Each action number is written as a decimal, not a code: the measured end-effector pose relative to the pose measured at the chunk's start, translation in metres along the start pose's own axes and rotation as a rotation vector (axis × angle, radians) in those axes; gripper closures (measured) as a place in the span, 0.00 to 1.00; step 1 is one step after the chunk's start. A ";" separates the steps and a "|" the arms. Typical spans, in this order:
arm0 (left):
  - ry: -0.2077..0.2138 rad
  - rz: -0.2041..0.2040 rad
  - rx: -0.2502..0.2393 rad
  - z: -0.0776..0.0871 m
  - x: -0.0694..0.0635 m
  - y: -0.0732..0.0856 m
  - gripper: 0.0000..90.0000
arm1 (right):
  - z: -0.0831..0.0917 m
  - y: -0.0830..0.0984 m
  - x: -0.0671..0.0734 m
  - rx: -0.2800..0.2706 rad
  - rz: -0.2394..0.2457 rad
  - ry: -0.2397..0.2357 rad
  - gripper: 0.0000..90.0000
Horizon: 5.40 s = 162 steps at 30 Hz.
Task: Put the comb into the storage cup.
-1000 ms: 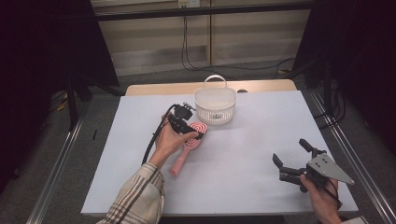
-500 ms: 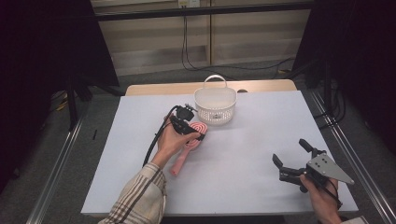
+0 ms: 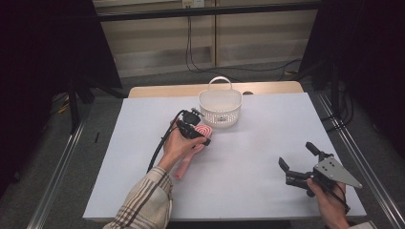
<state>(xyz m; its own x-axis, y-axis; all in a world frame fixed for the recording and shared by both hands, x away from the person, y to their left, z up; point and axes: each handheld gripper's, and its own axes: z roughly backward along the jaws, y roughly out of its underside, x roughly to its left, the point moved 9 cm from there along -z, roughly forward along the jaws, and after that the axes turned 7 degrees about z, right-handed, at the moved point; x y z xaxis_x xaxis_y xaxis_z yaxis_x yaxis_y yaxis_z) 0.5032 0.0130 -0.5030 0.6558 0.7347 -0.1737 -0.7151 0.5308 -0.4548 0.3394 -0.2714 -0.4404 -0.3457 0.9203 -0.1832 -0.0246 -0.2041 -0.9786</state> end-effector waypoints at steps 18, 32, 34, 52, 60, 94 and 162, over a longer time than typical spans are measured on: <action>0.001 0.011 0.023 -0.013 0.001 0.002 0.06 | 0.000 0.000 0.001 0.000 0.001 -0.005 0.00; -0.027 0.008 0.018 -0.019 -0.001 0.002 0.06 | 0.000 0.000 0.001 0.001 0.002 -0.008 0.00; -0.030 -0.001 0.027 -0.018 -0.001 0.003 0.06 | 0.000 0.000 0.001 0.002 0.001 -0.006 0.00; -0.026 -0.008 0.043 -0.013 -0.004 0.003 0.19 | 0.000 0.000 0.001 0.001 0.004 -0.006 0.00; 0.012 -0.012 0.044 -0.013 -0.009 0.003 0.20 | 0.000 0.000 0.001 0.002 0.005 -0.005 0.00; 0.026 -0.007 -0.068 0.016 -0.007 -0.011 0.22 | 0.000 0.000 0.001 0.002 0.006 -0.004 0.00; 0.105 -0.153 -0.451 0.084 -0.028 -0.039 0.24 | 0.000 0.000 0.000 -0.001 0.003 0.005 0.00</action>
<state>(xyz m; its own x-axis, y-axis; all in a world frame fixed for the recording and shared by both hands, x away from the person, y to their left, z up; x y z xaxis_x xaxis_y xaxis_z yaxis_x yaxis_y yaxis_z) 0.4927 0.0072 -0.4071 0.7825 0.6037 -0.1522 -0.4478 0.3759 -0.8113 0.3391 -0.2719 -0.4401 -0.3411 0.9214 -0.1862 -0.0233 -0.2063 -0.9782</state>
